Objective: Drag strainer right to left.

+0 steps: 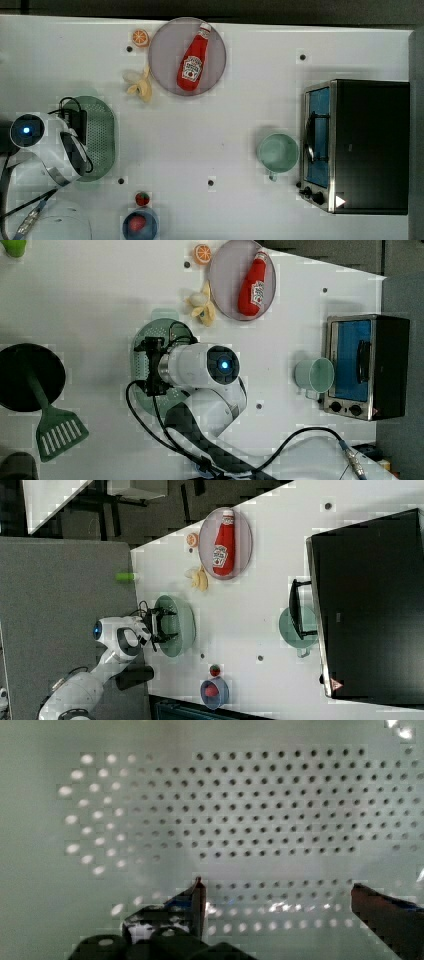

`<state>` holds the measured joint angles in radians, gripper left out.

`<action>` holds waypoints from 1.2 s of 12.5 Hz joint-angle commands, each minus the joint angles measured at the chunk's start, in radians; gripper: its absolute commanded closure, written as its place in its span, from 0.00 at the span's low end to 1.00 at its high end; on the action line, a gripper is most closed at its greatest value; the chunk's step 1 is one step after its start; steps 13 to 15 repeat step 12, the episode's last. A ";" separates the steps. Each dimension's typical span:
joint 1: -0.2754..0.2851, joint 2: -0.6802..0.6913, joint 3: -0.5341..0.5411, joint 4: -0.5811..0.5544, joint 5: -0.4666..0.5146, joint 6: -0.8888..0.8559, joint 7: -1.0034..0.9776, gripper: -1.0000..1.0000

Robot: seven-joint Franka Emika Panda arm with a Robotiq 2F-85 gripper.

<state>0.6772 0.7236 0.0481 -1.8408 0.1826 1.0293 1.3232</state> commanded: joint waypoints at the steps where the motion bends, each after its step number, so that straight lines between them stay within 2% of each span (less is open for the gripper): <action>1: 0.003 -0.088 -0.031 0.010 0.003 -0.122 -0.063 0.00; 5: 0.000 -0.299 -0.158 0.007 -0.001 -0.351 -0.327 0.00; 9: -0.019 -0.550 -0.371 0.011 -0.046 -0.603 -0.724 0.00; 12: -0.036 -0.722 -0.550 0.017 -0.130 -0.730 -0.964 0.00; 15: -0.036 -0.722 -0.550 0.017 -0.130 -0.730 -0.964 0.00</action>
